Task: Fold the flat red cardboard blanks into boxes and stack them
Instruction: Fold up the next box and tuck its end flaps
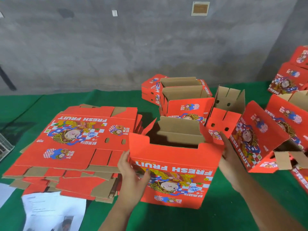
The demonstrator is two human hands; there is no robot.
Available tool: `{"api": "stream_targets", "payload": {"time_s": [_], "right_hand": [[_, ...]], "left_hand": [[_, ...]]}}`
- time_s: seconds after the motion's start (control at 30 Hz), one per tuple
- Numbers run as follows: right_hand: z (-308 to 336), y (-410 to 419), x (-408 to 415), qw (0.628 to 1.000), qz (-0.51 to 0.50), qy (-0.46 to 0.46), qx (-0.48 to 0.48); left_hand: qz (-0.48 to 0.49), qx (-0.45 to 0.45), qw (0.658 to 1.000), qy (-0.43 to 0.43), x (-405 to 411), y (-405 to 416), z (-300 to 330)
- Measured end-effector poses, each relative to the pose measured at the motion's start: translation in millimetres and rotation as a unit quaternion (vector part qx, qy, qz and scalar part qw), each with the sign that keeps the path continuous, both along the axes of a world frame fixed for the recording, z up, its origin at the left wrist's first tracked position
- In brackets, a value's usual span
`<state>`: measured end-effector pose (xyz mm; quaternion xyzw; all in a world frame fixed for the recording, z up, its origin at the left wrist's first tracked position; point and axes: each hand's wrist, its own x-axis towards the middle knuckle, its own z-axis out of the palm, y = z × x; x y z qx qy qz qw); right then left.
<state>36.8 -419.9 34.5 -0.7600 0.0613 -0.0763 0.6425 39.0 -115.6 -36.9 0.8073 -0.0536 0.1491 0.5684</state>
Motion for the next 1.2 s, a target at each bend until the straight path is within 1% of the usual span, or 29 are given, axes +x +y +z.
{"api": "stream_targets", "payload": {"time_s": [0.07, 0.1, 0.13, 0.17, 0.2, 0.23, 0.27, 0.3, 0.33, 0.37, 0.4, 0.47, 0.5, 0.53, 0.6, 0.67, 0.7, 0.73, 0.77, 0.8, 0.87, 0.93, 0.97, 1.03, 1.1, 1.2], "right_hand": [[-0.6, 0.2, -0.4, 0.998, 0.062, 0.021, 0.018], [-0.3, 0.0, -2.0, 0.995, 0.083, 0.040, 0.023], [-0.7, -2.1, -3.2, 0.995, 0.081, 0.036, 0.044], [-2.9, -2.4, -2.6, 0.996, 0.047, 0.031, 0.067], [-4.5, -2.8, -1.7, 0.998, -0.005, 0.016, 0.061], [-8.7, -4.2, -0.8, 0.998, -0.066, -0.012, 0.019], [-13.8, -4.4, 1.6, 0.990, -0.134, -0.029, -0.025], [-14.8, -3.4, 2.4, 0.979, -0.196, -0.042, -0.045], [-18.9, -3.8, 2.1, 0.966, -0.236, -0.064, -0.078], [-21.4, -4.3, 0.6, 0.961, -0.249, -0.080, -0.089], [-25.3, -4.6, -1.5, 0.965, -0.226, -0.103, -0.084], [-30.2, -4.2, -4.9, 0.974, -0.174, -0.104, -0.098], [-27.4, -1.9, -5.7, 0.979, -0.153, -0.080, -0.106], [-24.8, -1.0, -7.2, 0.982, -0.138, -0.075, -0.103], [-22.1, -3.8, -4.8, 0.988, -0.133, -0.052, -0.061], [-16.4, -2.6, -8.2, 0.986, -0.126, -0.021, -0.111], [-19.0, -2.1, -8.4, 0.979, -0.129, -0.007, -0.155], [-21.7, 0.1, -8.8, 0.973, -0.134, 0.007, -0.188], [-20.2, 3.1, -8.6, 0.972, -0.137, 0.007, -0.191], [-21.2, 5.2, -8.7, 0.974, -0.136, -0.001, -0.179], [-21.5, 6.6, -5.0, 0.978, -0.124, -0.045, -0.163], [-19.5, 8.1, -4.6, 0.972, -0.103, -0.091, -0.192], [-18.8, 11.3, -6.1, 0.969, -0.087, -0.103, -0.206], [-20.6, 17.7, -9.9, 0.967, -0.055, -0.101, -0.227], [-24.2, 19.5, -11.5, 0.960, -0.029, -0.089, -0.263], [-31.6, 14.9, -12.9, 0.936, -0.013, -0.113, -0.334]], "left_hand": [[-0.004, -0.016, 1.000, 0.010, 3.2, 3.8, 3.4], [0.001, 0.004, 1.000, 0.002, 5.8, 7.4, 6.0], [-0.004, 0.016, 1.000, 0.001, 6.4, 11.0, 9.4], [-0.017, 0.025, 1.000, 0.004, 7.6, 14.3, 11.5], [-0.030, 0.026, 0.999, -0.002, 7.7, 17.2, 15.0], [-0.046, 0.030, 0.998, -0.001, 8.4, 19.8, 18.1], [-0.065, 0.032, 0.997, 0.002, 9.5, 22.5, 20.9], [-0.085, 0.037, 0.996, 0.004, 11.2, 25.2, 23.9], [-0.105, 0.037, 0.994, 0.011, 13.6, 27.7, 25.7], [-0.121, 0.041, 0.992, 0.016, 16.2, 29.1, 27.3], [-0.136, 0.046, 0.989, 0.025, 18.2, 30.1, 28.7], [-0.153, 0.048, 0.986, 0.047, 20.3, 29.9, 32.1], [-0.148, 0.046, 0.987, 0.050, 20.6, 28.6, 34.2], [-0.127, 0.047, 0.990, 0.048, 20.7, 27.2, 35.1], [-0.068, 0.069, 0.995, 0.025, 20.9, 24.8, 37.4], [0.004, 0.078, 0.997, -0.003, 23.5, 20.5, 38.3], [0.039, 0.072, 0.997, -0.007, 25.5, 17.6, 37.3], [0.065, 0.062, 0.996, -0.002, 27.4, 15.5, 36.4], [0.078, 0.050, 0.996, 0.008, 29.1, 13.5, 36.5], [0.082, 0.045, 0.996, 0.013, 30.5, 12.1, 37.3], [0.081, 0.051, 0.995, -0.003, 32.6, 10.4, 37.6], [0.091, 0.052, 0.994, -0.001, 32.1, 9.2, 38.0], [0.090, 0.032, 0.995, 0.003, 30.9, 8.6, 37.6], [0.079, -0.004, 0.997, -0.001, 30.2, 9.9, 35.2], [0.054, 0.030, 0.998, 0.002, 35.3, 13.7, 35.6], [-0.014, 0.155, 0.988, 0.012, 47.7, 14.7, 42.9]]}}
